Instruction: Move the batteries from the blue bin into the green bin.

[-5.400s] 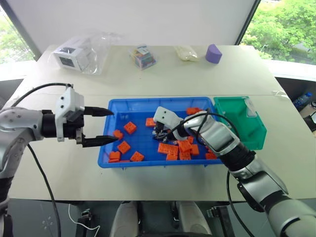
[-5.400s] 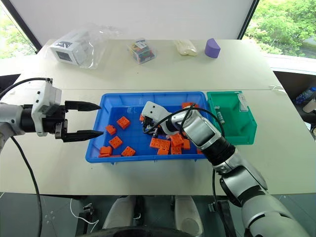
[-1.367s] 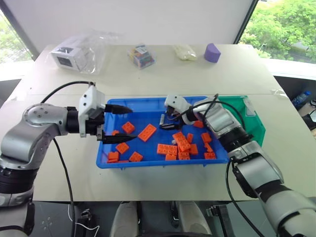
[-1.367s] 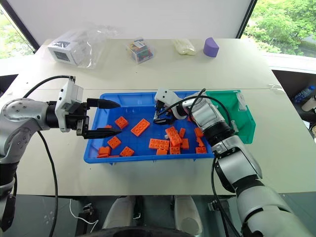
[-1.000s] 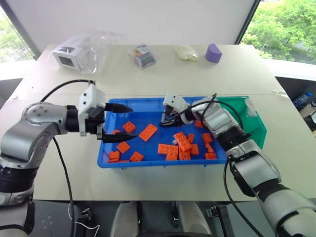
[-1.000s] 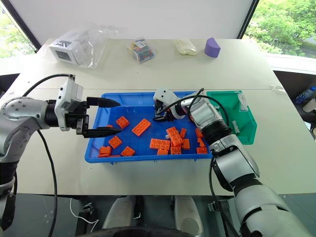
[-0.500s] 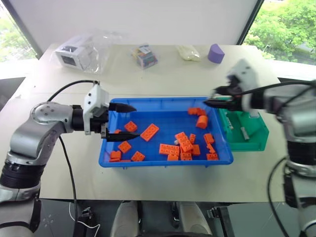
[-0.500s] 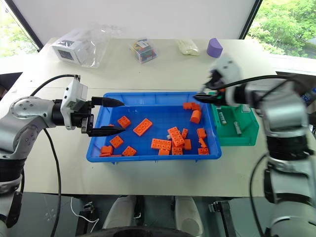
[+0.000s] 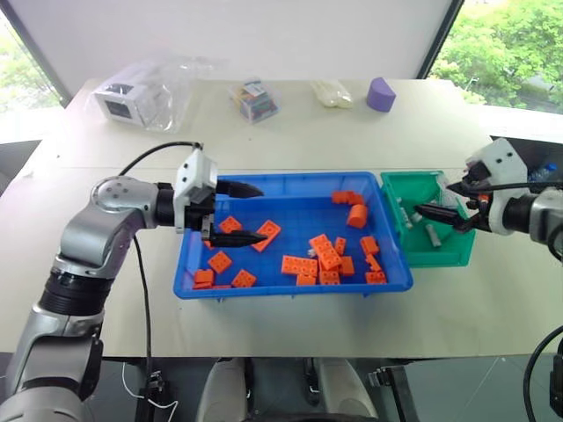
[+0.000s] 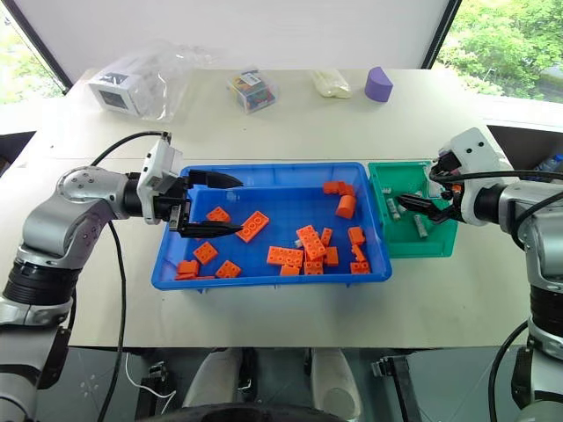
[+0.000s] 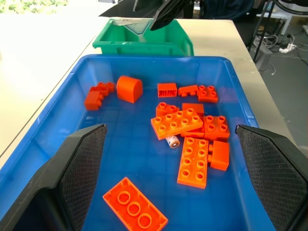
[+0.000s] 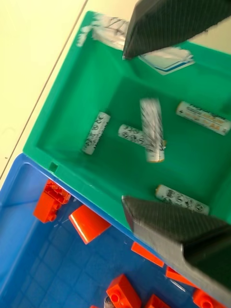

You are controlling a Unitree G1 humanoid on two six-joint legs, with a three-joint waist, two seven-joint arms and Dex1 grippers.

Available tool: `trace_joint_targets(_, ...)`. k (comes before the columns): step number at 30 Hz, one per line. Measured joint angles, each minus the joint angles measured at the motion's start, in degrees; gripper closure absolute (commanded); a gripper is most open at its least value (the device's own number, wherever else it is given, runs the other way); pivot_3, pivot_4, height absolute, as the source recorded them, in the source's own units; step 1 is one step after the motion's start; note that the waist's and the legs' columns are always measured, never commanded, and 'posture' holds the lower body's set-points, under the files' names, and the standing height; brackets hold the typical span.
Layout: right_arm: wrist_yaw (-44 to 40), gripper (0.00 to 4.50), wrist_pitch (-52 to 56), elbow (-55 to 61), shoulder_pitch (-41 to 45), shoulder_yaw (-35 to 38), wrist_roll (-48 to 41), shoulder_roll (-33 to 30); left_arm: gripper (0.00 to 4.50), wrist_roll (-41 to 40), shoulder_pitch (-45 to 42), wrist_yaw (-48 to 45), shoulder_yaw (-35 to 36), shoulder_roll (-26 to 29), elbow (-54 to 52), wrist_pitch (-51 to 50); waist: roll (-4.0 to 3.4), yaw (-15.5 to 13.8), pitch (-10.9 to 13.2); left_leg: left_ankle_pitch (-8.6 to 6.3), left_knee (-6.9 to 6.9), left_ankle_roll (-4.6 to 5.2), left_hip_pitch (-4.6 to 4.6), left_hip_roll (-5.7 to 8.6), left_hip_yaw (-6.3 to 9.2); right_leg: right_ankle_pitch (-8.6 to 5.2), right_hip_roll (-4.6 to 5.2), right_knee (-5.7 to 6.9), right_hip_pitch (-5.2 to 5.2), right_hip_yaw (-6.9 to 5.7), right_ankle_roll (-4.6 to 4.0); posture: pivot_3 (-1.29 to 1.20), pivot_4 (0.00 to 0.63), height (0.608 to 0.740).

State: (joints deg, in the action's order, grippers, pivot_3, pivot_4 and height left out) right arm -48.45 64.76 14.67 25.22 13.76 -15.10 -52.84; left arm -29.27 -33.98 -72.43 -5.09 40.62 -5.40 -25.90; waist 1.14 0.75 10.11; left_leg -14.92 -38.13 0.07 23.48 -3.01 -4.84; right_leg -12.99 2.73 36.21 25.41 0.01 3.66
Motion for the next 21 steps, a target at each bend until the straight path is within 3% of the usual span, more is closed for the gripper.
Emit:
trace_joint_targets(9, -0.8, 0.07, -0.6, 1.1, 8.8, -7.0, -4.7, -0.2, 0.00, -0.1, 2.5, 0.2, 1.6, 2.0, -1.1, -0.1, 0.00, 0.4, 0.0, 0.00, 0.02, 0.00, -0.02, -0.05, 0.07, 0.00, -0.05, 0.02, 0.01, -0.04, -0.01, 0.00, 0.150, 0.734)
trace_joint_targets(21, 5.7, 0.07, 11.1, 13.7, 9.0, -22.6, -10.6, 11.4, 0.00, -0.1, 2.8, 0.6, 2.1, 3.2, -2.2, -0.9, 0.02, 0.0, 0.0, 0.00, -0.03, 0.00, 0.05, 0.01, 0.08, 0.00, 0.06, 0.00, 0.00, -0.06, -0.01, 0.00, 0.150, 0.734)
